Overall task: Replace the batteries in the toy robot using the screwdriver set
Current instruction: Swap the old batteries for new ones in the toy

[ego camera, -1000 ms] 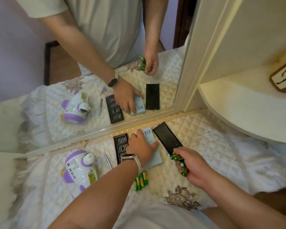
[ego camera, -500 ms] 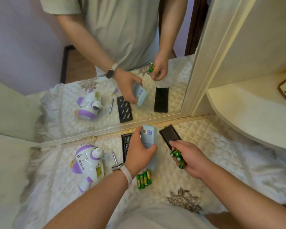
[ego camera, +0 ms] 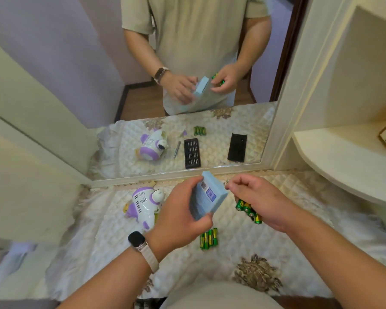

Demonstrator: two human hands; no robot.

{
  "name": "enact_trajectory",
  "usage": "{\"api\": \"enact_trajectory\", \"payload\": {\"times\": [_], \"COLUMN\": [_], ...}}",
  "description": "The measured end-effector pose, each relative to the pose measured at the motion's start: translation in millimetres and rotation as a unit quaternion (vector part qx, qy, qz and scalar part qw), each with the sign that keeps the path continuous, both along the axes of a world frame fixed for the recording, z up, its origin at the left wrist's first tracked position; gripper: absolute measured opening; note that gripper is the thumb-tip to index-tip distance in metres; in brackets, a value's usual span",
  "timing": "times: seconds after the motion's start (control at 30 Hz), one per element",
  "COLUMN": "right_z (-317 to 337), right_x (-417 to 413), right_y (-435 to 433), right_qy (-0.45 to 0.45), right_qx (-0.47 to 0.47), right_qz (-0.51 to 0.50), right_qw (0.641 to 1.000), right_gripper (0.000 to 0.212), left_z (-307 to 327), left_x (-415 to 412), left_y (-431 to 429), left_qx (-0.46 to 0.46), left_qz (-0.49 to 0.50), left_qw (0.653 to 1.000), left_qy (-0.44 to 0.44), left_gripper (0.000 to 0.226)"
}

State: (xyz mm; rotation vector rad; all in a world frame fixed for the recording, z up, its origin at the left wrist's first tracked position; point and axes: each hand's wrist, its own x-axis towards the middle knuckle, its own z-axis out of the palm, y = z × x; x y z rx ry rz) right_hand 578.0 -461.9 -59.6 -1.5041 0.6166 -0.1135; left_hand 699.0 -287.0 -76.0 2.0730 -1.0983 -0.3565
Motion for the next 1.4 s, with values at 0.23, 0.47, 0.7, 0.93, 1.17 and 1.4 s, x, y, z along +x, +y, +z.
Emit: {"api": "enact_trajectory", "payload": {"times": [0.23, 0.47, 0.7, 0.93, 1.17, 1.4], "right_z": [21.2, 21.1, 31.8, 33.1, 18.2, 15.1], "right_x": [10.1, 14.8, 29.0, 38.3, 39.3, 41.7], "right_y": [26.4, 47.0, 57.7, 79.8, 104.3, 119.9], "right_qy": [0.043, 0.102, 0.141, 0.128, 0.034, 0.041], "right_qx": [-0.142, -0.2, -0.105, -0.137, 0.16, 0.068], "right_qz": [0.072, 0.103, 0.151, 0.121, -0.024, -0.048], "right_qw": [0.986, 0.969, 0.973, 0.975, 0.986, 0.996], "right_gripper": [0.006, 0.013, 0.021, 0.026, 0.011, 0.021], "left_z": [17.8, 15.7, 17.8, 10.4, 2.3, -9.8], "left_x": [1.5, 3.6, 23.2, 42.3, 56.2, 67.1], "left_y": [28.1, 44.1, 61.7, 73.8, 81.5, 87.3], "left_qx": [0.025, 0.077, 0.089, 0.105, 0.091, 0.107], "left_qz": [-0.03, -0.069, -0.115, -0.137, -0.161, -0.188], "left_qw": [0.979, 0.96, 0.948, 0.944, 0.955, 0.952], "left_qy": [-0.198, -0.259, -0.284, -0.282, -0.234, -0.217], "left_gripper": [0.072, 0.073, 0.082, 0.091, 0.105, 0.109]}}
